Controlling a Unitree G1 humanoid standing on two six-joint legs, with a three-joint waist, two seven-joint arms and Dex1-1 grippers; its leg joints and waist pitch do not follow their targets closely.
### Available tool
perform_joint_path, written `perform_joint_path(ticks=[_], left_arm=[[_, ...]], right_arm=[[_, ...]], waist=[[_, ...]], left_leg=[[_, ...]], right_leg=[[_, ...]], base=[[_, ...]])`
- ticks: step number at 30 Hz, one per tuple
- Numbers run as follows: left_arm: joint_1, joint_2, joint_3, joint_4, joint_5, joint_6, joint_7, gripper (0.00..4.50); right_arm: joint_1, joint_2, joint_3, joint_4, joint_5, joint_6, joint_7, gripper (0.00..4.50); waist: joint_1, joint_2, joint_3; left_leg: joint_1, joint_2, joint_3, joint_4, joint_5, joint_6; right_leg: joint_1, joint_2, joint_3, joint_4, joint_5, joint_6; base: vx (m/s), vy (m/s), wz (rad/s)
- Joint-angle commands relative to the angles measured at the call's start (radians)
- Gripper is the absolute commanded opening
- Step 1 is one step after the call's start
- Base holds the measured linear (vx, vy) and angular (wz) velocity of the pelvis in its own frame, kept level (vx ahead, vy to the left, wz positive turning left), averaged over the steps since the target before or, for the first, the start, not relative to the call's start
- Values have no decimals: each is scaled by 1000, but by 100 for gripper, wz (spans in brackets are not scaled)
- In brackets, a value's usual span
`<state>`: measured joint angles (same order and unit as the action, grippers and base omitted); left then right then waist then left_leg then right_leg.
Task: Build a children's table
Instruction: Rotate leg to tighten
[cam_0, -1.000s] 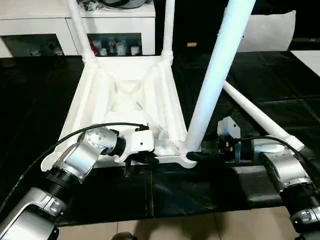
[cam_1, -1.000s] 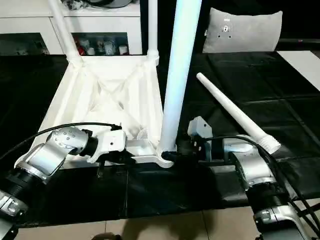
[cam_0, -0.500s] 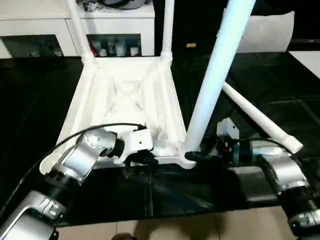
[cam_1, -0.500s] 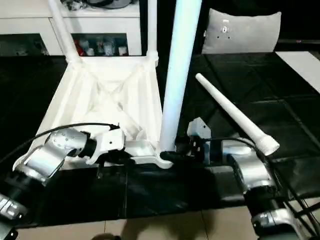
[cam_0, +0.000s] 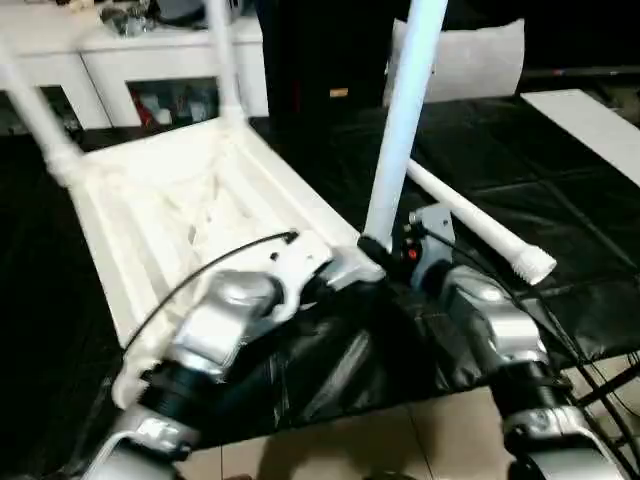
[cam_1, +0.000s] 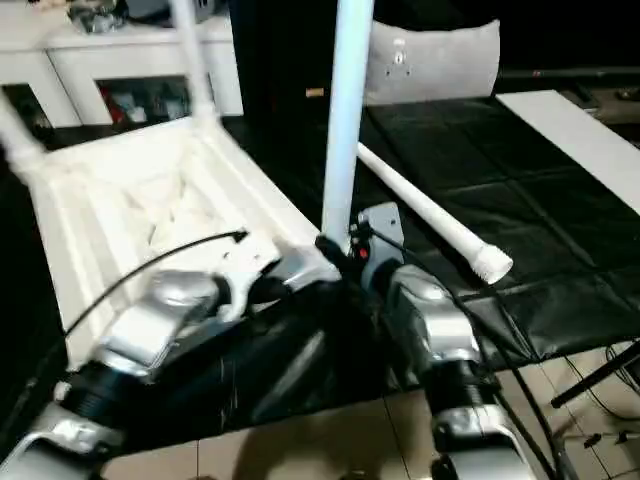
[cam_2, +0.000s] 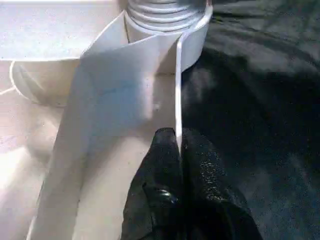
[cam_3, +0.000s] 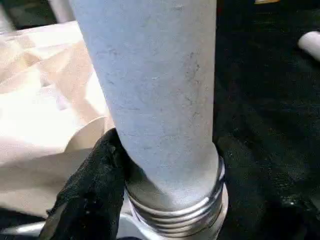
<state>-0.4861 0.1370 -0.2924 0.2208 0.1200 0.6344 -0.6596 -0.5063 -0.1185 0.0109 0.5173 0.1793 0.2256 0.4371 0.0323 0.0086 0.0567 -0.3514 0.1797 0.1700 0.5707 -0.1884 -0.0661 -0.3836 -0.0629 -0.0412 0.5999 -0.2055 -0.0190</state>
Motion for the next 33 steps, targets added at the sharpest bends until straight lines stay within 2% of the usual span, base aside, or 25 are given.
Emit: perform_joint_path(ticks=[1, 2, 3, 4, 5, 6, 8, 9, 10, 11, 12, 13, 15, 17, 18, 21, 23, 24, 26, 28, 30, 31, 32, 33], left_arm=[[-18, -21, -37, -25, -12, -1, -2, 0], [-16, -18, -42, -29, -12, -4, -9, 0], [-14, -16, -44, -35, -7, -3, -12, 0], [-11, -13, -46, -40, -4, -2, -13, 0], [-8, -3, -53, -43, -1, -19, -25, 0], [-2, 15, -64, -44, 0, -45, -45, 0], [3, 34, -73, -42, -4, -65, -71, 0], [4, 43, -78, -40, -6, -75, -83, 0], [6, 52, -81, -38, -11, -81, -97, 0], [6, 63, -82, -32, -15, -97, -114, 0], [4, 87, -87, -16, -20, -125, -145, 0], [3, 89, -87, -14, -20, -128, -148, 0], [-3, 127, -104, 6, -19, -172, -197, 0], [-6, 146, -114, 14, -18, -200, -224, 0], [-8, 175, -131, 23, -18, -245, -272, 0], [-9, 224, -161, 28, -21, -321, -362, 0], [-9, 239, -171, 29, -22, -344, -392, 0], [-10, 271, -193, 30, -22, -381, -447, 0], [-11, 286, -205, 35, -20, -410, -474, 0], [-13, 303, -219, 42, -21, -441, -513, 0], [-16, 317, -229, 48, -24, -467, -546, 0], [-17, 322, -232, 49, -24, -475, -558, 0], [-18, 325, -234, 51, -25, -483, -570, 0], [-22, 330, -237, 60, -27, -505, -589, 0]], right_arm=[[30, 11, 33, 54, -43, 22, -12, 317], [37, 12, 26, 45, -33, 19, -1, 317], [42, 13, 20, 36, -30, 12, 7, 334], [47, 10, 18, 27, -27, 8, 17, 350], [56, -2, 16, 12, -22, -11, 41, 350], [70, -24, 14, -10, -7, -37, 82, 363], [85, -55, 8, -36, 12, -51, 132, 381], [91, -71, 9, -46, 17, -62, 155, 395], [99, -92, 12, -56, 15, -72, 181, 395], [107, -118, 14, -67, 15, -83, 215, 408], [117, -164, 11, -84, 17, -96, 271, 408], [118, -168, 10, -85, 17, -97, 275, 415], [121, -217, 7, -97, 23, -111, 344, 446], [123, -239, 8, -103, 29, -115, 380, 450], [126, -271, 14, -121, 43, -112, 442, 450], [128, -322, 38, -151, 60, -97, 544, 450], [127, -336, 48, -158, 65, -91, 576, 450], [123, -365, 76, -169, 57, -92, 634, 450], [121, -377, 91, -173, 52, -91, 664, 450], [116, -390, 113, -171, 46, -87, 708, 450], [114, -402, 133, -169, 36, -88, 744, 450], [113, -405, 144, -165, 27, -92, 754, 450], [111, -407, 154, -159, 20, -93, 761, 450], [107, -407, 163, -149, 20, -91, 775, 432]], waist=[[10, -3, -42], [11, -1, -46], [17, 6, -54], [17, 3, -55], [21, 4, -60], [25, 4, -62], [33, 3, -67], [34, 4, -62], [36, 7, -60], [37, 5, -59], [40, 3, -54], [40, 3, -54], [44, 4, -53], [45, 3, -52], [46, 5, -51], [52, 7, -55], [54, 8, -55], [59, 9, -59], [61, 10, -59], [65, 6, -61], [70, 8, -60], [70, 3, -60], [73, 3, -59], [74, 3, -58]], left_leg=[[-4, 40, -17, -71, -237, 35], [-6, 41, -16, -69, -206, 40], [-3, 41, -13, -62, -154, 51], [-7, 41, -12, -60, -123, 59], [-12, 40, -14, -55, -59, 79], [-15, 38, -13, -50, -25, 103], [-19, 37, -12, -42, 19, 134], [-18, 39, -9, -43, 2, 148], [-16, 42, -10, -45, -33, 145], [-16, 43, -9, -46, -47, 141], [-15, 44, -8, -50, -91, 127], [-15, 44, -8, -50, -91, 127], [-13, 44, -9, -53, -115, 106], [-13, 44, -9, -53, -122, 102], [-12, 44, -9, -53, -129, 102], [-9, 46, -9, -51, -121, 104], [-8, 48, -7, -50, -105, 106], [-8, 48, -9, -48, -86, 114], [-8, 50, -8, -46, -69, 120], [-8, 51, -7, -44, -67, 122], [-9, 52, -6, -45, -86, 116], [-9, 52, -5, -45, -91, 114], [-8, 52, -5, -46, -94, 108], [-7, 51, -5, -46, -105, 102]], right_leg=[[27, -71, 40, -95, -331, -151], [31, -70, 40, -87, -266, -170], [35, -72, 41, -78, -158, -197], [38, -71, 41, -73, -95, -209], [44, -68, 38, -59, 25, -229], [46, -67, 36, -51, 109, -246], [50, -66, 35, -41, 211, -262], [44, -66, 34, -44, 202, -269], [45, -69, 33, -50, 151, -269], [46, -69, 33, -51, 129, -269], [45, -70, 33, -60, 42, -259], [45, -70, 33, -60, 42, -259], [44, -69, 33, -66, -45, -238], [44, -70, 34, -66, -63, -231], [42, -70, 34, -69, -79, -227], [42, -71, 35, -66, -68, -225], [40, -69, 36, -61, -36, -233], [41, -68, 34, -56, 6, -246], [40, -67, 33, -50, 46, -258], [42, -70, 33, -47, 57, -267], [41, -71, 32, -49, 22, -266], [42, -72, 33, -50, 16, -264], [40, -72, 33, -50, -2, -261], [39, -73, 34, -52, -26, -257]], base=[[0, 0, 0], [64, -3, 5], [64, -3, 5], [64, -3, 3], [0, 0, 0], [0, 0, 0], [0, 0, 0], [0, 0, 0], [0, 0, 0], [0, 0, 0], [0, 0, 0], [0, 0, 0], [0, 0, 0], [0, 0, 0], [0, 0, 0], [0, 0, 0], [0, 0, 0], [0, 0, 0], [0, 0, 0], [0, 0, 0], [0, 0, 0], [0, 0, 0], [0, 0, 0], [0, 0, 0]])
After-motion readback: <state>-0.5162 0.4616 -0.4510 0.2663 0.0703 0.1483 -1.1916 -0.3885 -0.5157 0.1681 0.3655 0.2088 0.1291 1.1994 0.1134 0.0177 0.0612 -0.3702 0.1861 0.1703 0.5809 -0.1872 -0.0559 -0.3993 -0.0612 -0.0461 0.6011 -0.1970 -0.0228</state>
